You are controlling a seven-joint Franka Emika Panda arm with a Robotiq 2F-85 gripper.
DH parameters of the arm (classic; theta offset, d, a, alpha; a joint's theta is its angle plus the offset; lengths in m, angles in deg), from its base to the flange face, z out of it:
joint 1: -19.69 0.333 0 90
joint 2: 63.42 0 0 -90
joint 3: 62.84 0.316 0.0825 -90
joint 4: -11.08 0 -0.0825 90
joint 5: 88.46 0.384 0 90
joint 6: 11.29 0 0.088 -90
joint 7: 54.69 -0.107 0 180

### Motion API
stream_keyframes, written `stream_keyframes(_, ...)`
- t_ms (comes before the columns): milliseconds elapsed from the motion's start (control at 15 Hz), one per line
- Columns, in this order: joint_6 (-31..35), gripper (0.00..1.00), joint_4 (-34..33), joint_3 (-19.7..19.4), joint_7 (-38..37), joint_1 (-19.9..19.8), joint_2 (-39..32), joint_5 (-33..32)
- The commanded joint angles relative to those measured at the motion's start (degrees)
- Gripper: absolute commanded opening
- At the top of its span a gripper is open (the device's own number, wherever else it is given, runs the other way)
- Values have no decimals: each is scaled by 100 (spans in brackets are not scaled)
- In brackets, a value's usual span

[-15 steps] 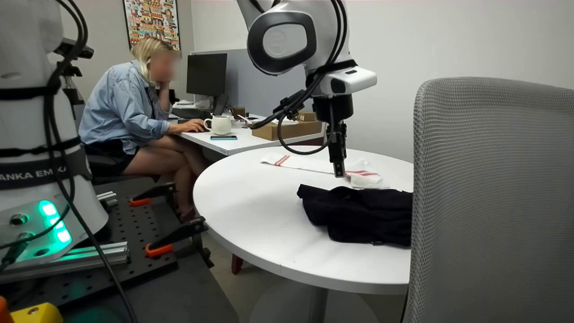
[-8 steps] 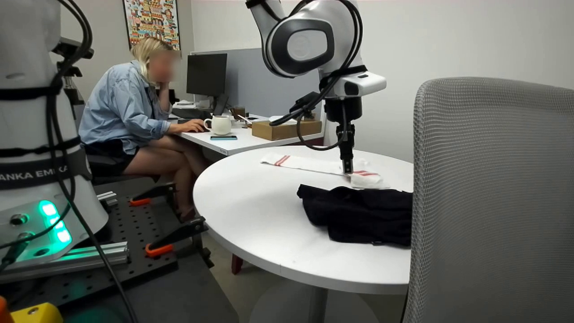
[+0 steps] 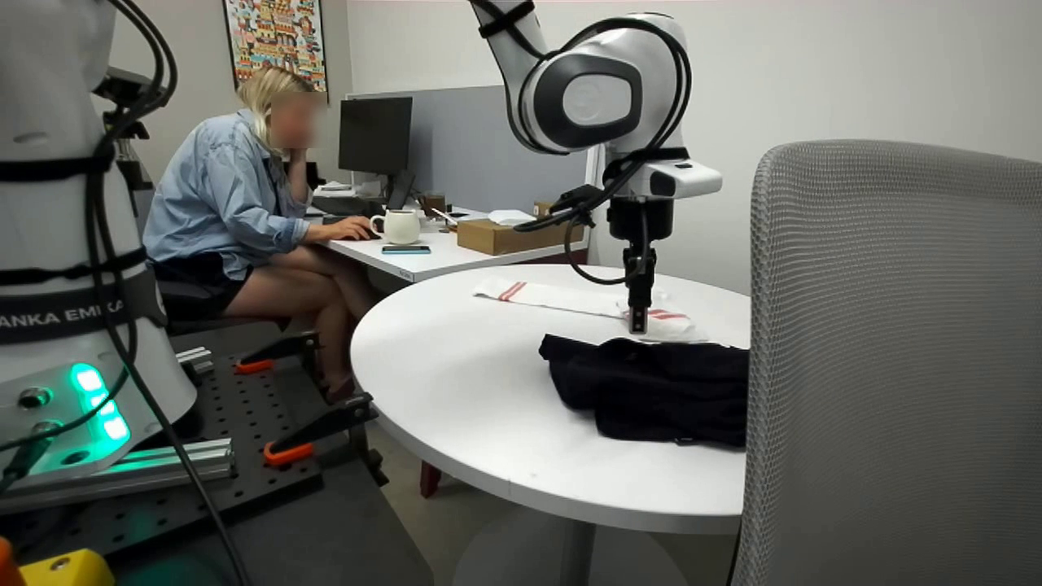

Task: Put the shirt on the table, unfold the white cloth then unfold the shirt.

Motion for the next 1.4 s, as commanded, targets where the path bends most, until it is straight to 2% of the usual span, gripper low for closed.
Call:
stream_keyframes(0,-297,100,-455,-193,-265,172,-407,-165)
stream_keyframes(933,-339,100,-1369,-353,-444,355,-1490,-167)
stream_keyframes(1000,-350,80,-1407,-353,-427,356,-1532,-161)
stream_keyframes(1333,-255,46,-1432,-399,-403,440,-1551,-183)
